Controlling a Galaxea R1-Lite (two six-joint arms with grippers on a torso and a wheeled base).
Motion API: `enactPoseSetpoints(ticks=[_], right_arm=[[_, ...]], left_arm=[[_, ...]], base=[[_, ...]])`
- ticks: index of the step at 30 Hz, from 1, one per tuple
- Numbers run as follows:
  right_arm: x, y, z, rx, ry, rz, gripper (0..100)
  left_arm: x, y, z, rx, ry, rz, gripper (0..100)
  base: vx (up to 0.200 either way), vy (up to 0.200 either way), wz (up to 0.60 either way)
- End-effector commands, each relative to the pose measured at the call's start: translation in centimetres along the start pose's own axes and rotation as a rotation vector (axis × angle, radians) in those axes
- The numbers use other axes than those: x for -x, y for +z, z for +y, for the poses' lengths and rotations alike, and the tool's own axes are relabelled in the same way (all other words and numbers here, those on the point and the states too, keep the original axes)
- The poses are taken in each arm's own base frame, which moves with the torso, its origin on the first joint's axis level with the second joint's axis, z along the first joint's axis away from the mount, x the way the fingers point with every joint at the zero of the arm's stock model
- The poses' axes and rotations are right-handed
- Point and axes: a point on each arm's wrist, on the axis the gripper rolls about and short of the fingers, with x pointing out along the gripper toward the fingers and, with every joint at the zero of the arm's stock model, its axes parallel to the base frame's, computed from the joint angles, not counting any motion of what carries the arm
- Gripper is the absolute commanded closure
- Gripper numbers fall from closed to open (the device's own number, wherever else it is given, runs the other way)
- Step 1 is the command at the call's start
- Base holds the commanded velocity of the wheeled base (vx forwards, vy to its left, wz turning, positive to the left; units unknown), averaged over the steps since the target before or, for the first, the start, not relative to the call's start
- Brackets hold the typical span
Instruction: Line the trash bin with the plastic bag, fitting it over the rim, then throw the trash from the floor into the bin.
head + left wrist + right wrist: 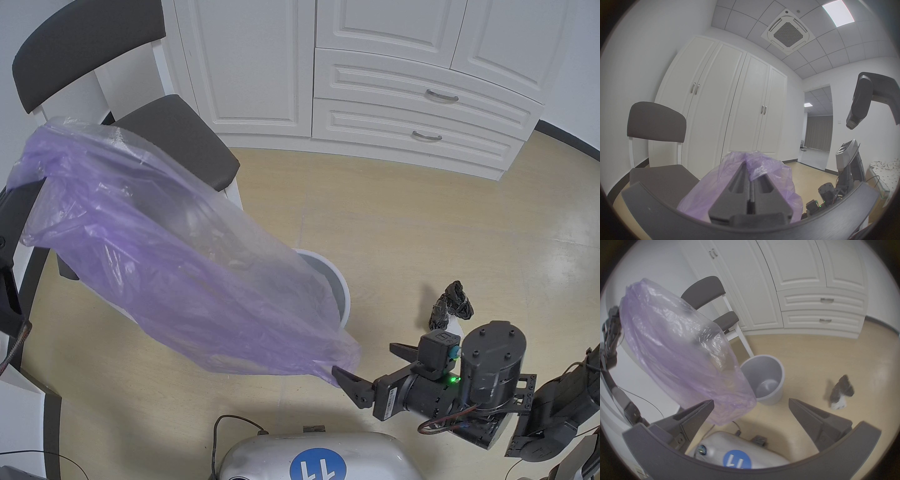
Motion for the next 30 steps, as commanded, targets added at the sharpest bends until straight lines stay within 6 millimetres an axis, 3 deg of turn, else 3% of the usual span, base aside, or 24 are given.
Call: enactPoseSetpoints(ticks=[1, 7, 18, 21, 30], right_arm=[[-2.4, -1.4, 0.5, -0.063, 0.033, 0.033, 0], [-3.8, -1.6, 1.1, -0.211, 0.108, -0.044, 0], [-2.5, -1.9, 1.7, -0.347, 0.302, -0.075, 0], [-2.6, -4.1, 1.4, -0.347, 0.337, -0.002, 0], [-3.1, -4.8, 1.4, -0.345, 0.326, 0.022, 0]], left_arm=[[0.0, 0.1, -0.1, 0.005, -0.009, -0.003, 100], [-0.2, 0.1, -0.2, 0.009, -0.009, -0.003, 100], [-0.4, 0.3, -0.6, 0.035, -0.04, -0.019, 100], [-0.7, 0.3, -0.7, 0.045, -0.049, -0.019, 100], [-0.9, 0.8, -0.7, 0.05, -0.046, -0.039, 100]], base=[[0.0, 0.0, 0.0], [0.0, 0.0, 0.0], [0.0, 0.0, 0.0], [0.0, 0.0, 0.0], [0.0, 0.0, 0.0]])
